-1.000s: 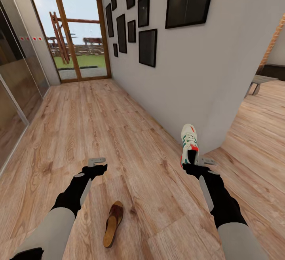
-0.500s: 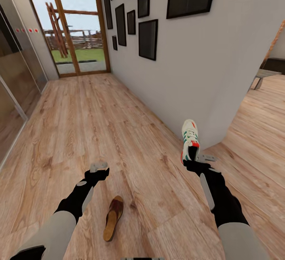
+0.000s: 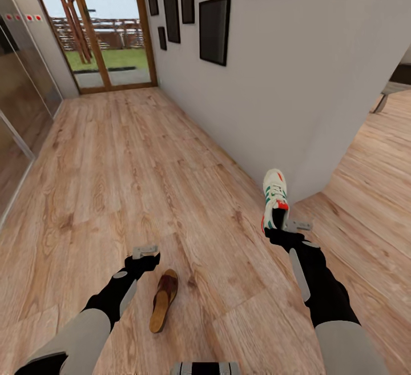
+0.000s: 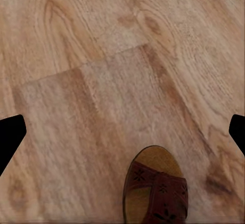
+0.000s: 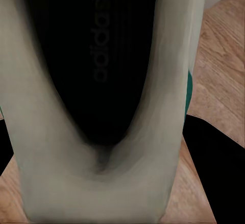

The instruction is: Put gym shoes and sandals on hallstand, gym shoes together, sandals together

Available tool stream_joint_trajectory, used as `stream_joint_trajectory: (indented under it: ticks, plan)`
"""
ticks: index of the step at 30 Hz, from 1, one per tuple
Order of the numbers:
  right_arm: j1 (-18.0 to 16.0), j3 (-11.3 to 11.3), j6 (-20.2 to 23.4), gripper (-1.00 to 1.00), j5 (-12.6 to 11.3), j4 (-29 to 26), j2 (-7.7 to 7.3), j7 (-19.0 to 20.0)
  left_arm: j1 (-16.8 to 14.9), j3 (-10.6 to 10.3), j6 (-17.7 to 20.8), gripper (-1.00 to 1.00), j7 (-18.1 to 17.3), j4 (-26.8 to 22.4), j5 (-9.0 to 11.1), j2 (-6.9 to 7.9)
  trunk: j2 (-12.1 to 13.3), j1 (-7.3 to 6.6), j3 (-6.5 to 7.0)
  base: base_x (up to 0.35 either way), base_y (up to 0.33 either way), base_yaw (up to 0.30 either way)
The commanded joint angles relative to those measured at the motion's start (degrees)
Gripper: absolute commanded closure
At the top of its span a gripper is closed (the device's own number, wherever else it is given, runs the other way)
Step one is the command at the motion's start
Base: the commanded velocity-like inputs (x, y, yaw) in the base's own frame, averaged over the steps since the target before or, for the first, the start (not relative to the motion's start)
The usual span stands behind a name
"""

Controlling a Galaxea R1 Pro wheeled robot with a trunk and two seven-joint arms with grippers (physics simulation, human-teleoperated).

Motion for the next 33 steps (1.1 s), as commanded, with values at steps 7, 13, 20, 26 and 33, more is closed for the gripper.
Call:
stream_joint_trajectory:
  ticks: [7,13,20,26,33]
  plan:
    - [-0.03,-0.04,0.26,1.00,-0.37,-0.08,0.03,-0.31,-0.02,0.43,-1.39,-1.00,-0.31,2.55,-0.62,-0.06,-0.12,0.16,-2.26,0.000,0.000,-0.001]
    - [-0.03,-0.06,0.24,1.00,-0.37,-0.07,0.03,-0.31,-0.02,0.46,-2.98,-1.00,-0.31,3.53,-0.62,-0.06,-0.20,0.32,-4.16,0.000,0.000,-0.053]
    - [-0.03,-0.07,0.25,1.00,-0.37,-0.09,0.03,-0.31,-0.02,0.48,-3.49,-1.00,-0.31,3.90,-0.62,-0.06,-0.29,0.50,-6.36,0.000,0.000,-0.111]
    - [-0.03,-0.06,0.24,1.00,-0.37,-0.11,0.03,-0.31,-0.02,0.48,-3.61,-1.00,-0.31,4.02,-0.58,-0.06,-0.37,0.65,-8.26,0.000,0.000,-0.122]
    - [-0.03,-0.10,0.26,1.00,-0.37,-0.10,0.03,-0.31,-0.03,0.48,-3.64,-1.00,-0.31,4.73,-0.56,-0.06,-0.47,0.84,-10.46,0.000,0.000,-0.122]
